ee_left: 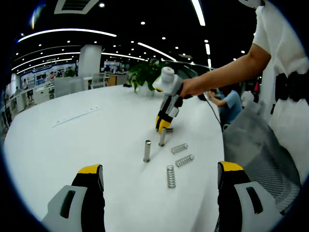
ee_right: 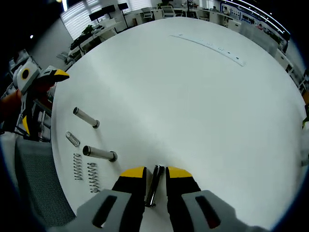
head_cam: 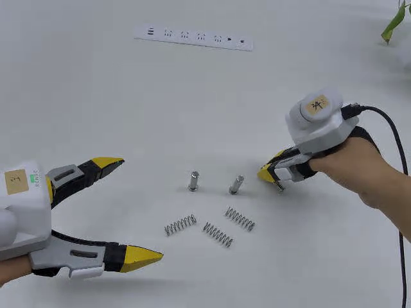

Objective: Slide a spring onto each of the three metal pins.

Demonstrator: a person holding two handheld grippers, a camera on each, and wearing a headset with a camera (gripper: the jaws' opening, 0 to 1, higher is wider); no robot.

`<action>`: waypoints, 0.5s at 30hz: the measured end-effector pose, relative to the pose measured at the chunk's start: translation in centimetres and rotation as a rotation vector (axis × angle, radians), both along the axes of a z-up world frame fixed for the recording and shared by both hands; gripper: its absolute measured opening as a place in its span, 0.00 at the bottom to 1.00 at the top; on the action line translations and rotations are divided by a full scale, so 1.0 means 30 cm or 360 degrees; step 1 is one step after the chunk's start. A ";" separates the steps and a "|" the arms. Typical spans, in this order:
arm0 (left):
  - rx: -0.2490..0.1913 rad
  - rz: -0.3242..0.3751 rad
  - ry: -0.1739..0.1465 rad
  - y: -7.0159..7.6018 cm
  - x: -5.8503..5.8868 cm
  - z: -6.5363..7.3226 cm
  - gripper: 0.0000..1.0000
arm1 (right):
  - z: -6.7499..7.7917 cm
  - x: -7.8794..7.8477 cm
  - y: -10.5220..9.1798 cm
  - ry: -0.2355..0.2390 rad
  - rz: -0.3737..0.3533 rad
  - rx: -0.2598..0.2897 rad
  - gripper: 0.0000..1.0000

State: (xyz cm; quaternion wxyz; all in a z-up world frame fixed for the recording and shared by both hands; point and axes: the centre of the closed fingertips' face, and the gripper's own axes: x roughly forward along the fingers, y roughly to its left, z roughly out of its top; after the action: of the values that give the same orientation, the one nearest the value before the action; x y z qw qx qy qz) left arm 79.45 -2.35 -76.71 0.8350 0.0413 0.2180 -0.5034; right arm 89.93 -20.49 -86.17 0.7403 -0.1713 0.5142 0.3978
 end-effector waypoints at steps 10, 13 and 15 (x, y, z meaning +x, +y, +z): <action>0.0001 -0.0013 0.0008 -0.002 -0.003 -0.008 1.00 | -0.010 0.016 -0.005 -0.0044 0.0060 -0.0064 0.12; -0.0001 -0.0012 0.0009 -0.005 -0.003 -0.006 1.00 | -0.010 0.014 -0.006 -0.0031 0.0020 -0.0056 0.10; -0.0005 -0.0011 0.0010 -0.008 -0.004 -0.004 1.00 | -0.008 0.009 -0.004 -0.0028 0.0015 -0.0053 0.10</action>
State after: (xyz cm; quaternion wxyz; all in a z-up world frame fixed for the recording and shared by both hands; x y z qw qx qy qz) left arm 79.34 -2.58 -76.84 0.8327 0.0393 0.2197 -0.5067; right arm 90.21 -20.62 -86.41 0.7399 -0.1897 0.5133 0.3912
